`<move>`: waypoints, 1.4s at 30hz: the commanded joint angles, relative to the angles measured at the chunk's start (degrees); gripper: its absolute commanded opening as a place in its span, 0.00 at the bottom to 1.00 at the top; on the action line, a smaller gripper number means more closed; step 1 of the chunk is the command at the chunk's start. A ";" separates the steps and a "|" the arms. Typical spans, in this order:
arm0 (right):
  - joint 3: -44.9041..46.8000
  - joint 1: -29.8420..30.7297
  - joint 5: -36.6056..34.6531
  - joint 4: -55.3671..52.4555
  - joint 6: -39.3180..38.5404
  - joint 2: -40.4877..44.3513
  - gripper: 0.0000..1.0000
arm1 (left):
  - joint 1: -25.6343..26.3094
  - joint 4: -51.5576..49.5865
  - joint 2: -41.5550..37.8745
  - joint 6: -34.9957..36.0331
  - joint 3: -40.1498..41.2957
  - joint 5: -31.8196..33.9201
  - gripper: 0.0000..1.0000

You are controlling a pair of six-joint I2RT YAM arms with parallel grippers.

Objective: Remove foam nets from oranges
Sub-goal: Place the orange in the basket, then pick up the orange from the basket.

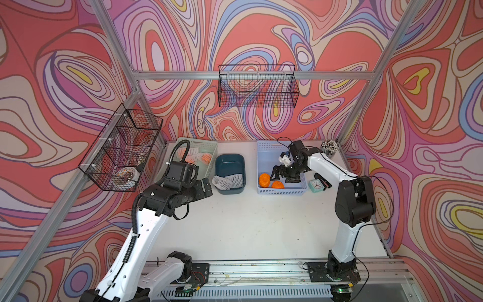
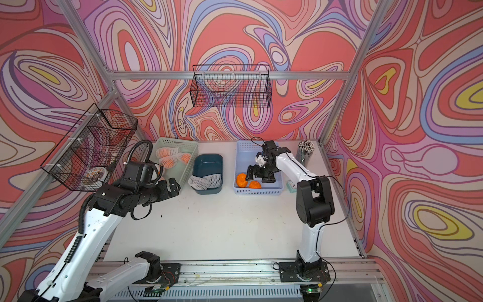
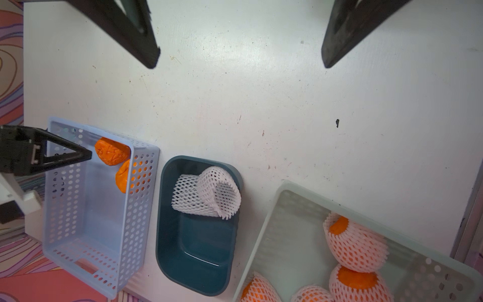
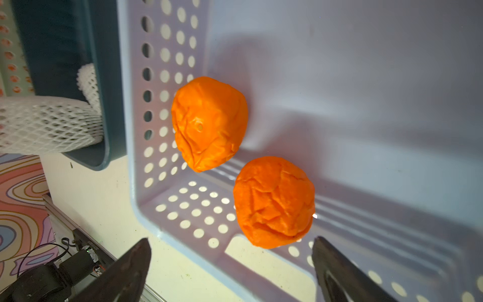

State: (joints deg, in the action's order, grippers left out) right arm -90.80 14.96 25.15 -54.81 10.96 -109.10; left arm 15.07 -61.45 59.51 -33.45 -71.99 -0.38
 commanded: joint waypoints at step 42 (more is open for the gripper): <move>9.42 -0.28 9.21 1.27 0.67 19.87 0.98 | -8.57 16.38 49.80 -26.63 -27.24 3.74 0.94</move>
State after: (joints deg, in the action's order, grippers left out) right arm -81.84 14.96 33.74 -51.96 12.62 -90.80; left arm 7.16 -46.54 107.50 -54.43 -97.95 1.28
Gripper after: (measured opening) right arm 0.981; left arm 0.945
